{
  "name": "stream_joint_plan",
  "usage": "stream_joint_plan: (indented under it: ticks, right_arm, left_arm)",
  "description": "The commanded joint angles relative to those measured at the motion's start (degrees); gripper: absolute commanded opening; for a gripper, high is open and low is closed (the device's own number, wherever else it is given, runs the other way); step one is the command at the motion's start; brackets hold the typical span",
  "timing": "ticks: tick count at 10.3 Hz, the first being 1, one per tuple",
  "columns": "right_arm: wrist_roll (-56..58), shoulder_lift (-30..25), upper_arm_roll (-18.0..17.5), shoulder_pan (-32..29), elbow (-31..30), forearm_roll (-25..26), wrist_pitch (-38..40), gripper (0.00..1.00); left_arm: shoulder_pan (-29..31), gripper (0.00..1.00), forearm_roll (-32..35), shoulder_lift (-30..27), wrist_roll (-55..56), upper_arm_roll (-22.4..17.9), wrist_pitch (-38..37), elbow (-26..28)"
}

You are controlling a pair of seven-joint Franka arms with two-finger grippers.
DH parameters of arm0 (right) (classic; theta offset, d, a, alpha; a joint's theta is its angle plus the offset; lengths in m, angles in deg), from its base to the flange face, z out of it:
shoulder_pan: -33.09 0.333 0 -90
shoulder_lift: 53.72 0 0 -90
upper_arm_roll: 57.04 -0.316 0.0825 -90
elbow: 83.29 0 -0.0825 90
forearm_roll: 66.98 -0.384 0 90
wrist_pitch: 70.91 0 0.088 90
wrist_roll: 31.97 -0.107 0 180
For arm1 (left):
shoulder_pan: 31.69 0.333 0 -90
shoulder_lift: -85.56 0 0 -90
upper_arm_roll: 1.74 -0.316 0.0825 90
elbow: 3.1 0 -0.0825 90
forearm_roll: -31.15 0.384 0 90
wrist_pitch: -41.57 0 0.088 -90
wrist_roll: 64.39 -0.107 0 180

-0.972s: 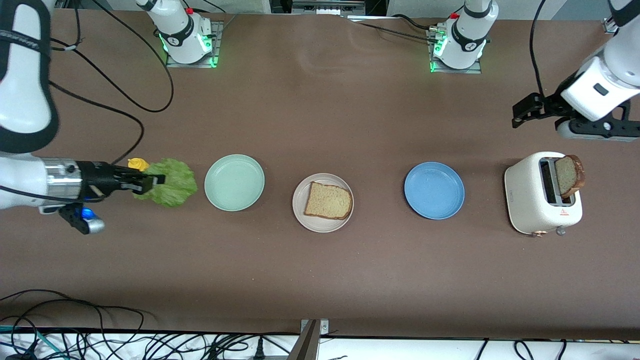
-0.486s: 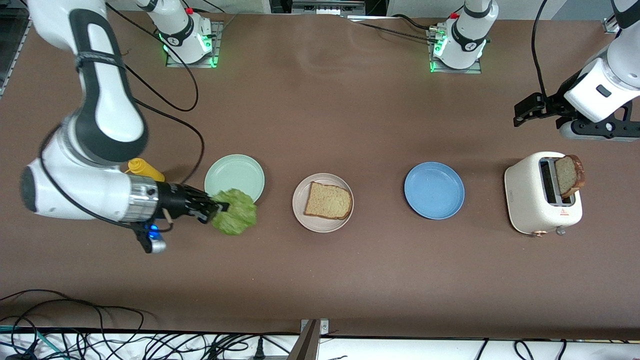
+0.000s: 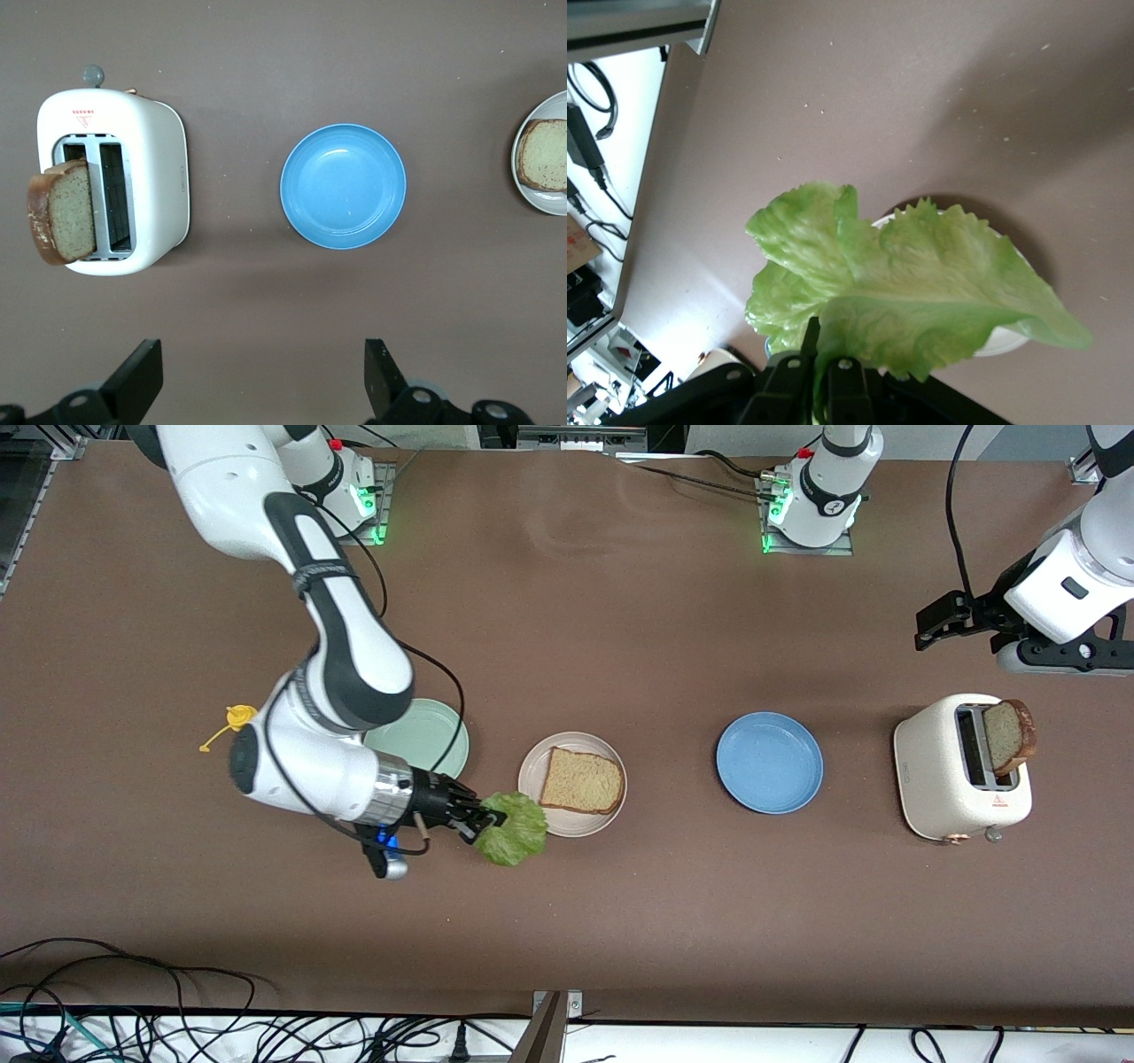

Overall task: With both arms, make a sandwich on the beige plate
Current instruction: 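Lift the green lettuce and carry it toward the beige plate with the right gripper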

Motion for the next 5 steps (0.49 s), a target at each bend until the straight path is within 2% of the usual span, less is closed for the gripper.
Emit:
stream_joint_plan:
  ticks: [1,5]
  right_arm:
    - [-3.8,3.5,-0.1,3.5,0.6,-1.3,-5.0,0.0]
    - [-7.2,4.6,-3.8,4.5,-3.3,-1.3,-5.1,0.0]
  left_arm:
    - [0.2,1.0,1.4,0.6,0.1,0.2,-1.3,-1.7]
    - [0.2,1.0,1.2,0.6,0.1,0.2,-1.3,-1.7]
